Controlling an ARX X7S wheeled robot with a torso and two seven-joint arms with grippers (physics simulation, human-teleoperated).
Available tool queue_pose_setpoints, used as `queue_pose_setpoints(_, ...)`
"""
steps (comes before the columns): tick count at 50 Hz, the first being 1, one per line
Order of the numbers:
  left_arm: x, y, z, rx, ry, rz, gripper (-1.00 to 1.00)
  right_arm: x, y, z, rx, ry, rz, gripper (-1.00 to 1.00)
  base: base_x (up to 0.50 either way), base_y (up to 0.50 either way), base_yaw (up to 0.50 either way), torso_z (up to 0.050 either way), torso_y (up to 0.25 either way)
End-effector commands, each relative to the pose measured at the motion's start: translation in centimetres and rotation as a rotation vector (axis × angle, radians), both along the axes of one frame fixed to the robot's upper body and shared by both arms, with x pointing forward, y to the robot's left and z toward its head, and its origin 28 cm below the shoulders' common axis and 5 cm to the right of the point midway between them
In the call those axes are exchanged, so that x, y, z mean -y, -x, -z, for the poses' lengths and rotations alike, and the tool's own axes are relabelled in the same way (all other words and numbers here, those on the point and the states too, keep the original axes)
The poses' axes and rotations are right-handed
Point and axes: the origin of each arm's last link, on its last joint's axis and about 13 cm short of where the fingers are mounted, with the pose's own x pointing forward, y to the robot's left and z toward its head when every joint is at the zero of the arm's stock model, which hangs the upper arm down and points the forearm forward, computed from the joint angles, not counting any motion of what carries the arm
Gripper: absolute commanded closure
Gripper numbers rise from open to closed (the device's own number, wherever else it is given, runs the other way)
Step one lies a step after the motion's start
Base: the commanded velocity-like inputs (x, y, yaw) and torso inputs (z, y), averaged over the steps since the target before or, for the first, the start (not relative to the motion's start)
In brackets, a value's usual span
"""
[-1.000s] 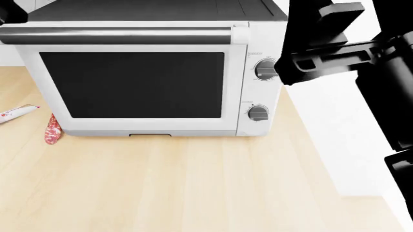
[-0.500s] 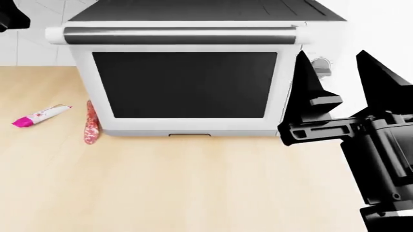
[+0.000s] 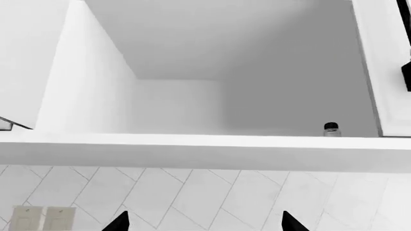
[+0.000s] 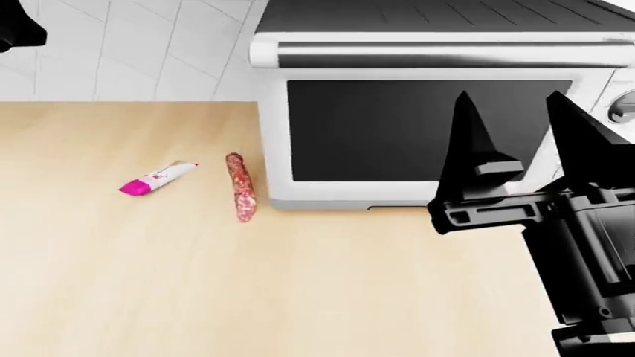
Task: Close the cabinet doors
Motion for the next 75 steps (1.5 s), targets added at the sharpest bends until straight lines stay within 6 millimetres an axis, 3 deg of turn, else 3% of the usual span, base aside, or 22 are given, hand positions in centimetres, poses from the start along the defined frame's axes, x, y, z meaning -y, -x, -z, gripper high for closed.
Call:
queue_pose_setpoints(1,0.0,-0.1,0.1,-0.001,0.0,-0.001,-1.0,0.0,0.0,0.1,-0.003,0.001,-0.001,-1.0,0.0,0.5,0.0,0.0,0.0)
queue_pose_setpoints(46,-0.1,-0.1,0.1,-0.002,0.005,-0.002,-1.0,-0.1,-0.1,0.2,-0.006,0.01,0.016,-1.0,0.0,0.47,0.0,0.0,0.0)
queue_pose_setpoints(75,-2.3,1.7,-2.5,0.257,0.198,-0.077,-1.0,0.0,-0.2,0.4,-0.045,-0.015,0.017,-1.0,0.0,0.0,0.0,0.0,0.0)
